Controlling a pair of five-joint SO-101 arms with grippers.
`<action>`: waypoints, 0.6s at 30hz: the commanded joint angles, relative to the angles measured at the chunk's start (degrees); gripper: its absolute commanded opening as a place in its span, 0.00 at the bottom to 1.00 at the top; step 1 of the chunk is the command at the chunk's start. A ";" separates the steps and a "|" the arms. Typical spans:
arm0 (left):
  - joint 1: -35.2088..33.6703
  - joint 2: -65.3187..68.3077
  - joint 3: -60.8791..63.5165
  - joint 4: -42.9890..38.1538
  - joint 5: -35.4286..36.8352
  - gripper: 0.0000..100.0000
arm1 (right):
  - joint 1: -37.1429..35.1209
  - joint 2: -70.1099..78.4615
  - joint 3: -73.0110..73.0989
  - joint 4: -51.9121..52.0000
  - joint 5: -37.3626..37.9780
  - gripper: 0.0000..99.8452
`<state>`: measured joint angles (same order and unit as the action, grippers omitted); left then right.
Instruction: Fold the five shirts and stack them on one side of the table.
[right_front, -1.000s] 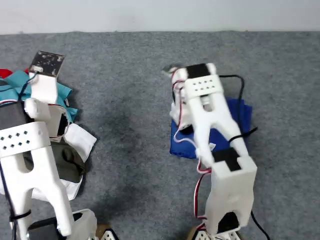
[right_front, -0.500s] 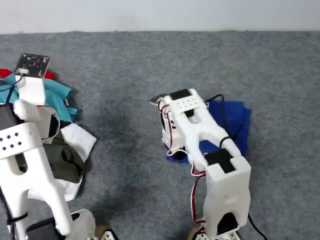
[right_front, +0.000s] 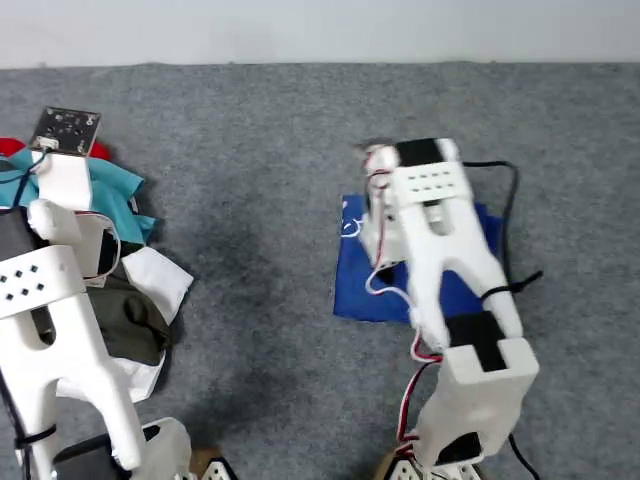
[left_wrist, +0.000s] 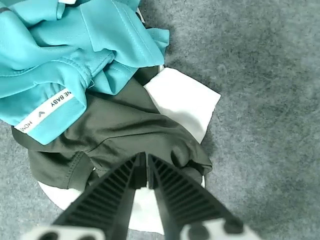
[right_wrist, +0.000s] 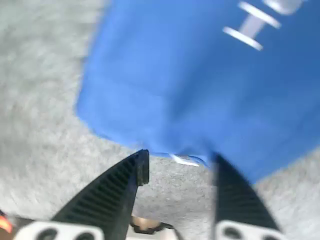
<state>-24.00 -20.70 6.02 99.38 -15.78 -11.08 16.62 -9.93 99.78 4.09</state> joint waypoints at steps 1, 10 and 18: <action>-0.09 -1.93 -0.22 1.05 -0.18 0.01 | 4.62 -1.98 -2.46 -0.75 -5.01 0.39; -0.09 -1.93 -0.22 1.05 -0.18 0.01 | 9.54 7.08 -2.64 -7.52 -9.14 0.39; -0.09 -1.93 -0.22 1.05 -0.18 0.01 | 10.68 12.44 -2.64 -14.20 -11.52 0.39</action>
<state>-24.00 -20.70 6.02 99.38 -15.78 -0.79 28.84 -9.93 87.21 -6.02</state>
